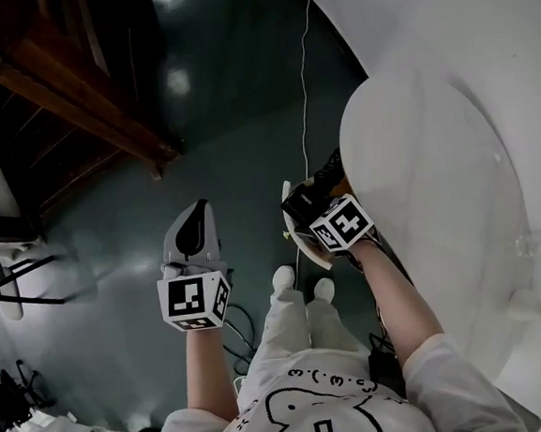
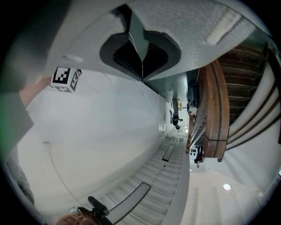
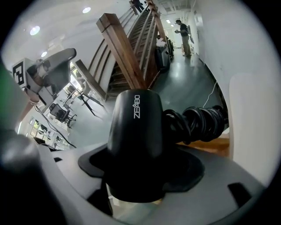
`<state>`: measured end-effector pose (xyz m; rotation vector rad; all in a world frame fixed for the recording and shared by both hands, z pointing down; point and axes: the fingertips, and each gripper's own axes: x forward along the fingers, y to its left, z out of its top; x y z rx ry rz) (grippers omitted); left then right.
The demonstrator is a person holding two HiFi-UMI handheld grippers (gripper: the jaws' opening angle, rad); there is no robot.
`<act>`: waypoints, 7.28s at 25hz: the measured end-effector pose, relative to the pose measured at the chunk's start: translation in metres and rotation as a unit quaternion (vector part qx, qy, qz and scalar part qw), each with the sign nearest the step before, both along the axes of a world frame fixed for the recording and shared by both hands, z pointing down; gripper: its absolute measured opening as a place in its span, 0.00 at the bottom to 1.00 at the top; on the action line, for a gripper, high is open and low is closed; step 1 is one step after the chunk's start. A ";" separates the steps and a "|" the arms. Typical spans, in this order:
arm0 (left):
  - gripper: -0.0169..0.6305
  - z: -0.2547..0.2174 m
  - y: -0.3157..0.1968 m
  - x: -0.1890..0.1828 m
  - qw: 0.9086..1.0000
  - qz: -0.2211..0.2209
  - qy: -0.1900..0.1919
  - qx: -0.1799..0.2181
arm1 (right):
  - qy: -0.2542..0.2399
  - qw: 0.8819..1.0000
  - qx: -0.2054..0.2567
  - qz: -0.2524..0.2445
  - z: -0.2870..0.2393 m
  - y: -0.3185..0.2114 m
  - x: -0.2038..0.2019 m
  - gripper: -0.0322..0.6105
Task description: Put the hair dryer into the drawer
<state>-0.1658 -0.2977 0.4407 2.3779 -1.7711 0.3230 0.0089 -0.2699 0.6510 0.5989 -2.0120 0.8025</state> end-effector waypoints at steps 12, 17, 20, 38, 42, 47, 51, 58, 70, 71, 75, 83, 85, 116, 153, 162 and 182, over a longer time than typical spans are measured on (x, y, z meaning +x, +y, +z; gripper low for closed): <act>0.05 0.016 0.000 0.011 1.000 0.015 0.003 -0.018 | 0.037 0.994 -0.032 0.098 0.032 0.003 0.033 0.59; 0.05 0.023 0.000 0.015 1.000 0.022 -0.003 -0.019 | 0.060 0.991 -0.029 0.112 0.050 0.007 0.047 0.59; 0.05 0.027 0.002 0.013 0.999 0.026 -0.006 -0.021 | 0.079 0.989 -0.033 0.120 0.065 0.008 0.047 0.59; 0.05 0.055 0.011 0.006 0.998 0.049 -0.034 -0.031 | 0.174 0.970 -0.053 0.160 0.141 -0.006 0.066 0.59; 0.05 0.061 0.011 0.000 0.998 0.044 -0.039 -0.032 | 0.178 0.966 -0.065 0.178 0.156 -0.008 0.071 0.59; 0.05 0.069 0.012 -0.010 0.998 0.038 -0.043 -0.035 | 0.183 0.966 -0.068 0.169 0.172 -0.011 0.065 0.59; 0.05 0.076 0.012 -0.012 0.998 0.036 -0.038 -0.036 | 0.201 0.963 -0.064 0.166 0.178 -0.011 0.066 0.59; 0.05 0.086 0.011 -0.002 0.998 0.040 -0.034 -0.034 | 0.200 0.963 -0.063 0.170 0.188 -0.012 0.065 0.59; 0.05 0.091 0.014 -0.010 0.999 0.031 -0.024 -0.037 | 0.221 0.957 -0.083 0.169 0.195 -0.006 0.067 0.76; 0.05 0.091 0.015 -0.009 0.999 0.031 -0.023 -0.037 | 0.224 0.956 -0.082 0.171 0.194 -0.006 0.069 0.78; 0.05 0.087 0.017 -0.006 0.999 0.030 -0.017 -0.038 | 0.236 0.957 -0.062 0.160 0.184 -0.007 0.073 0.81; 0.05 0.052 0.020 0.012 0.999 0.032 -0.003 -0.023 | 0.201 0.969 -0.050 0.136 0.142 0.001 0.064 0.81; 0.05 0.044 0.023 0.014 0.999 0.032 0.000 -0.021 | 0.199 0.970 -0.051 0.131 0.132 0.006 0.061 0.81; 0.05 -0.076 0.026 0.056 0.996 0.021 0.023 0.086 | 0.075 0.991 0.026 0.110 -0.045 0.018 0.033 0.63; 0.05 -0.200 0.038 0.151 0.968 0.112 0.012 0.222 | -0.113 0.816 0.532 0.195 -0.395 0.023 0.153 0.05; 0.05 -0.227 0.046 0.152 0.962 0.112 0.004 0.249 | -0.126 0.767 0.585 0.231 -0.428 0.050 0.194 0.05; 0.05 -0.261 0.054 0.160 0.944 0.138 -0.034 0.298 | -0.094 0.718 0.651 0.227 -0.478 0.073 0.211 0.05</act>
